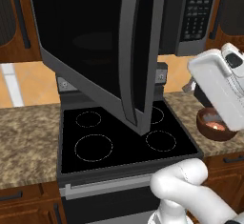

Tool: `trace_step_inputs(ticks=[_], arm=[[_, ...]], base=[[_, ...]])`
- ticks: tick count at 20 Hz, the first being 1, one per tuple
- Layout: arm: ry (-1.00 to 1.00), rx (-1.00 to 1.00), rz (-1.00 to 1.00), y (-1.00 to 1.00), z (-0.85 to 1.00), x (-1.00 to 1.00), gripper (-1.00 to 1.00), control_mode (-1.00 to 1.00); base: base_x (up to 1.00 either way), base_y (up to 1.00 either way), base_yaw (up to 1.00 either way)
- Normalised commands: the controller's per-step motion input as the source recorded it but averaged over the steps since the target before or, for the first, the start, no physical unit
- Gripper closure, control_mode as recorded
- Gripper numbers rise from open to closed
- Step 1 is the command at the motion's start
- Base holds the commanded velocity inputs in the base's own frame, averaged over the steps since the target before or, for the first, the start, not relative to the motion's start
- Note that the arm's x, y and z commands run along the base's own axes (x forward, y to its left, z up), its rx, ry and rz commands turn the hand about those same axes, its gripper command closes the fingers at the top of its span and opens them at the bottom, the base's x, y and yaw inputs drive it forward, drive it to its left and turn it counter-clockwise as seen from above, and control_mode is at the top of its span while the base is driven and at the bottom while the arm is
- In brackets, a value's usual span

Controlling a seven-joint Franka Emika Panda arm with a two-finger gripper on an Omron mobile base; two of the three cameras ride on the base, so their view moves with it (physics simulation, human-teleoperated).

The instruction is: Open the microwave, place the bowl with waffle inside the microwave, then close the microwave door and turn it on.

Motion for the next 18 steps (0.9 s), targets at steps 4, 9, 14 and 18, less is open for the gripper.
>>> trace_step_inputs(ticks=[4,9,14,18], arm=[[-0.83,0.16,0.60,0.00,-0.06,0.21,-1.00,-1.00],[-0.14,0.31,0.55,0.00,0.08,0.78,-1.00,-1.00],[0.00,0.25,0.44,0.36,0.00,0.92,-1.00,-1.00],[0.05,0.13,0.34,0.87,-0.02,0.56,-1.00,-1.00]], base=[[0.00,0.00,0.00],[0.00,0.00,0.00],[0.00,0.00,0.00],[0.00,0.00,0.00]])
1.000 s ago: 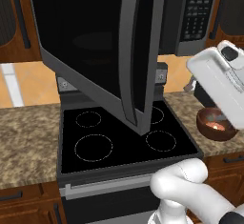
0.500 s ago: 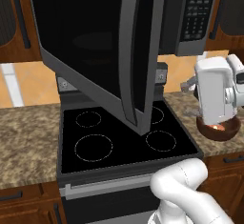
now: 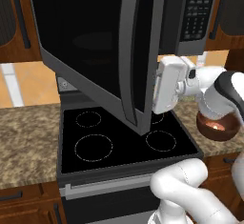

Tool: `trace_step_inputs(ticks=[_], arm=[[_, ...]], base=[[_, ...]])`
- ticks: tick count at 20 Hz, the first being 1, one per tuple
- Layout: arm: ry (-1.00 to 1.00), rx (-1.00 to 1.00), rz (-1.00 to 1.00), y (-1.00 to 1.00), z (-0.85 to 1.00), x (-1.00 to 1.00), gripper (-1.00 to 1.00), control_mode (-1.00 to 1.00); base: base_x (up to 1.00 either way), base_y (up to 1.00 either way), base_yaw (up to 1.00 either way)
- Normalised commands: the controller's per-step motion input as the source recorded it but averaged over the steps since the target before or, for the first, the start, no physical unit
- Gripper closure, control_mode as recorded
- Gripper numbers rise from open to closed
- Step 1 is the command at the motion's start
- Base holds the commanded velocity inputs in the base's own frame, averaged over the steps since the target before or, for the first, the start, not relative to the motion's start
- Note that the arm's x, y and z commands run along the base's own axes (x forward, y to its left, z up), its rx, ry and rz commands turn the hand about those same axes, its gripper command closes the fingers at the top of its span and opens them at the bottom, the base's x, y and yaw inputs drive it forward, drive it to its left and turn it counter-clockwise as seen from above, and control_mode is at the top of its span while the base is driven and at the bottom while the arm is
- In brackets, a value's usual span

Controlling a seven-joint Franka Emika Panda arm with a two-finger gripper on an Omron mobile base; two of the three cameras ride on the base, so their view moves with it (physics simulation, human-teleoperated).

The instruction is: Open the microwave, place the bowl with waffle inside the microwave, then close the microwave door and turn it on.

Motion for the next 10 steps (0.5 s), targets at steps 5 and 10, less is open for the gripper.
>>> trace_step_inputs(ticks=[5,10], arm=[[0.08,0.06,0.24,0.95,0.02,0.05,-1.00,-1.00],[0.05,0.02,0.21,0.96,0.15,0.00,-1.00,-1.00]], base=[[0.00,0.00,0.00],[0.00,0.00,0.00]])
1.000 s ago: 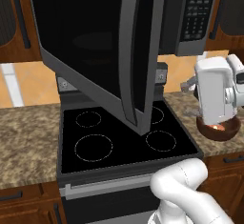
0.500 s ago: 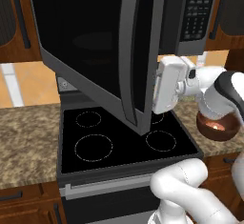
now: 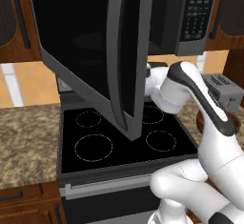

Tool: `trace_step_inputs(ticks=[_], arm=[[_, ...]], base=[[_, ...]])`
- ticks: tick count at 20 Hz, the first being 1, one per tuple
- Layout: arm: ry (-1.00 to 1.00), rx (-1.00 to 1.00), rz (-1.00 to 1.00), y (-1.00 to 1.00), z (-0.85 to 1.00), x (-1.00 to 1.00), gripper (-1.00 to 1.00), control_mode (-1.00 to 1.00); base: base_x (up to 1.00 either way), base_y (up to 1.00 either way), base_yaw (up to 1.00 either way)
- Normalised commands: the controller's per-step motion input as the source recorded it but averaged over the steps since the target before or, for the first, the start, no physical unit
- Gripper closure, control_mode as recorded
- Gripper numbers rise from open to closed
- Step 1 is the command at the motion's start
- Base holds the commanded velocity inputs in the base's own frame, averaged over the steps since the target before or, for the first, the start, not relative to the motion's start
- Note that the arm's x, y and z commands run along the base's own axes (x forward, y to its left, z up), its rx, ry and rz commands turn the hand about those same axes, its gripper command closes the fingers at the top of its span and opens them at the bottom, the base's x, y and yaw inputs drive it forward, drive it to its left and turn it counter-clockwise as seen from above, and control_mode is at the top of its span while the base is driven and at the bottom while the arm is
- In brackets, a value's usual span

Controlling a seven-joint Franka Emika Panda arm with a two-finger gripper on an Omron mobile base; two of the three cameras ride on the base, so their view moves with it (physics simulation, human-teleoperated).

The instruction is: Open the microwave, place the bowl with waffle inside the microwave, then close the microwave door and turn it on.

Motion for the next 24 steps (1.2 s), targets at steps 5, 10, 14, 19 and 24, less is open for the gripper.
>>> trace_step_inputs(ticks=[5,10,14,19,24], arm=[[0.01,0.00,0.21,0.92,0.15,0.00,-1.00,-1.00],[0.00,0.00,0.09,-0.09,0.07,-0.13,-1.00,-1.00],[0.00,-0.01,0.00,-1.00,0.10,-0.26,-1.00,-1.00],[0.00,-0.19,-0.04,-1.00,0.00,-0.34,-1.00,-1.00],[0.17,-0.39,-0.17,-1.00,-0.13,-0.08,-1.00,-1.00]], base=[[0.00,0.00,0.00],[0.00,0.00,0.00],[0.00,0.00,0.00],[0.00,0.00,0.00],[0.00,0.00,0.00]])
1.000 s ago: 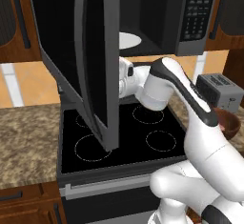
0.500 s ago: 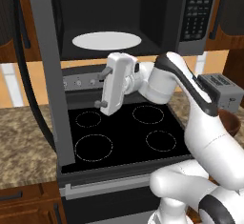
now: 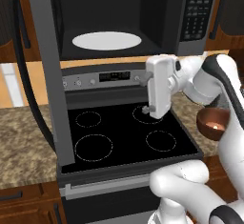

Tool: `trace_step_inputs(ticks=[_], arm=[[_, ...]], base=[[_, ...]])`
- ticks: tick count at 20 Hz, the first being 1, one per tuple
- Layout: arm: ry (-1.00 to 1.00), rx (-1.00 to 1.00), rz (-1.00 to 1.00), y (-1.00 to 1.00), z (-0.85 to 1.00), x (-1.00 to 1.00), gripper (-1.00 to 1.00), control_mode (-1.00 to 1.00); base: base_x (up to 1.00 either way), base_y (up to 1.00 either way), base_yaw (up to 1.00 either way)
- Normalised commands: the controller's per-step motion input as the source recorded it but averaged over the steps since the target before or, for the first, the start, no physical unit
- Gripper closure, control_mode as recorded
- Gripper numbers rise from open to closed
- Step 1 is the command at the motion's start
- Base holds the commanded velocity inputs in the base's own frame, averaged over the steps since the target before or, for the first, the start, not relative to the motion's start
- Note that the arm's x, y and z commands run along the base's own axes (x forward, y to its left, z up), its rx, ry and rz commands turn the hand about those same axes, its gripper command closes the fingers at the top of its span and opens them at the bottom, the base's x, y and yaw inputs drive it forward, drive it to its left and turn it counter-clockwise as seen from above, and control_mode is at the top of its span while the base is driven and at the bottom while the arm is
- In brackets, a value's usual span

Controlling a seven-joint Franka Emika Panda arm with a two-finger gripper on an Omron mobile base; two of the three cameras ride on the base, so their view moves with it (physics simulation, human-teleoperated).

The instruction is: Open the microwave, place the bowl with waffle inside the microwave, then close the microwave door and turn it on.

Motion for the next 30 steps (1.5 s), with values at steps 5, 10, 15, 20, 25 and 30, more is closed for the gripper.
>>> trace_step_inputs(ticks=[5,10,15,20,25,30], arm=[[0.24,-0.37,-0.37,-1.00,-0.52,0.01,-1.00,-1.00],[0.16,-0.27,-0.62,-0.83,-0.54,0.10,-1.00,-1.00],[0.48,-0.25,-0.65,-0.68,-0.11,0.33,-1.00,-1.00],[0.61,-0.13,-0.60,-0.70,0.00,0.38,-1.00,-1.00],[0.61,-0.16,-0.60,-0.67,0.00,0.24,-1.00,-1.00],[0.58,-0.08,-0.67,-0.45,-0.07,0.01,-1.00,-1.00]], base=[[0.00,0.00,0.00],[0.00,0.00,0.00],[0.00,0.00,0.00],[0.00,0.00,0.00],[0.00,0.00,0.00],[0.00,0.00,0.00]])
